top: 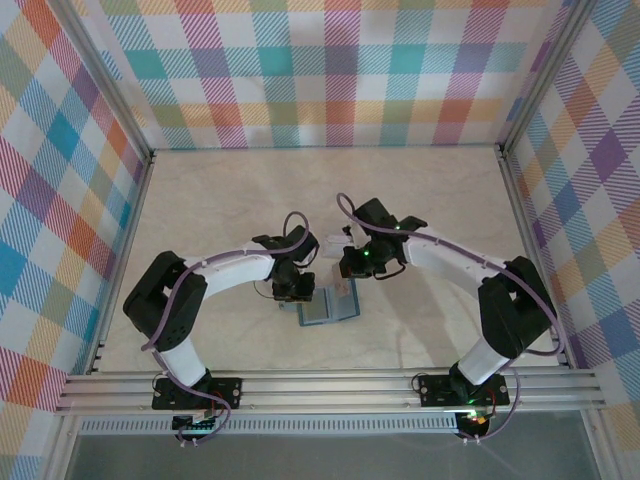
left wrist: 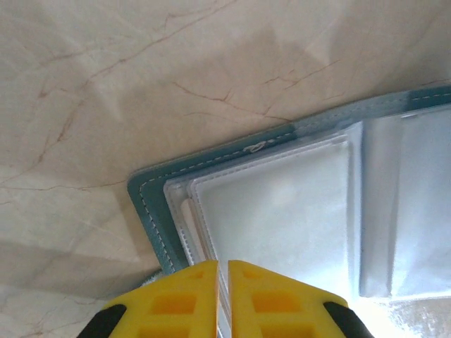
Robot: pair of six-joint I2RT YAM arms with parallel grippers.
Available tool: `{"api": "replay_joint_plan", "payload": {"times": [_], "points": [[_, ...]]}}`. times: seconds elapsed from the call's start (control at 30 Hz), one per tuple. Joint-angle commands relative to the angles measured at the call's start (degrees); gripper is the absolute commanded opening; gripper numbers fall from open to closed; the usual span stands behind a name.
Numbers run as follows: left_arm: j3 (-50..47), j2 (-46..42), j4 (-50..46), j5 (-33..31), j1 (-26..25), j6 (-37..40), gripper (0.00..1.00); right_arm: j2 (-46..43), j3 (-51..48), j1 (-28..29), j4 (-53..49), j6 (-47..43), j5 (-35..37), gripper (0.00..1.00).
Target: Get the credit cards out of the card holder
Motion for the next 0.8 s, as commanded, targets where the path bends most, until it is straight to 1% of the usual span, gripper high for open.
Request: {"api": "replay_joint_plan", "payload": {"times": [0.0,0.1,0.17,0.27,0.33,0.47,0.57,0.63,0.77], "points": [[1.96,-3.64,-1.17,-1.86,-0.42,1.16,0.14,-1.64,3.45,-0.19,-3.86,-14.02,4.05,0.05],[1.68,-5.53,-0.86,-2.84,-0.38,0.91,0.14,-1.33,6.35,-0.21,-5.03,-25.85,10.07,0.03],[1.31,-6.85,-0.90,-3.65,-0.25,0.92,0.14,-1.08,7.91,-0.25,-4.78,-35.86,12.41,0.02],[0.50,-8.49,-1.03,-4.50,0.05,0.85,0.15,0.69,11.16,-0.26,-6.10,-45.97,14.77,0.02],[-0.63,-9.81,-1.03,-5.07,0.19,0.60,0.15,2.54,14.31,-0.51,-8.50,-50.30,15.24,0.01],[-3.68,-12.43,0.49,-4.85,0.78,-0.69,0.16,6.45,20.74,-1.88,-13.24,-58.60,11.90,0.00],[-5.41,-14.26,1.16,-4.72,0.87,-1.45,0.16,9.62,26.09,-3.08,-17.35,-62.97,10.05,0.00],[-6.62,-16.05,1.36,-5.65,1.02,-2.29,0.18,11.79,29.51,-3.76,-20.67,-65.78,9.06,0.00],[-8.90,-19.43,2.30,-5.49,1.72,-3.09,0.22,16.05,36.01,-4.81,-26.68,-70.59,7.52,0.00]]}}
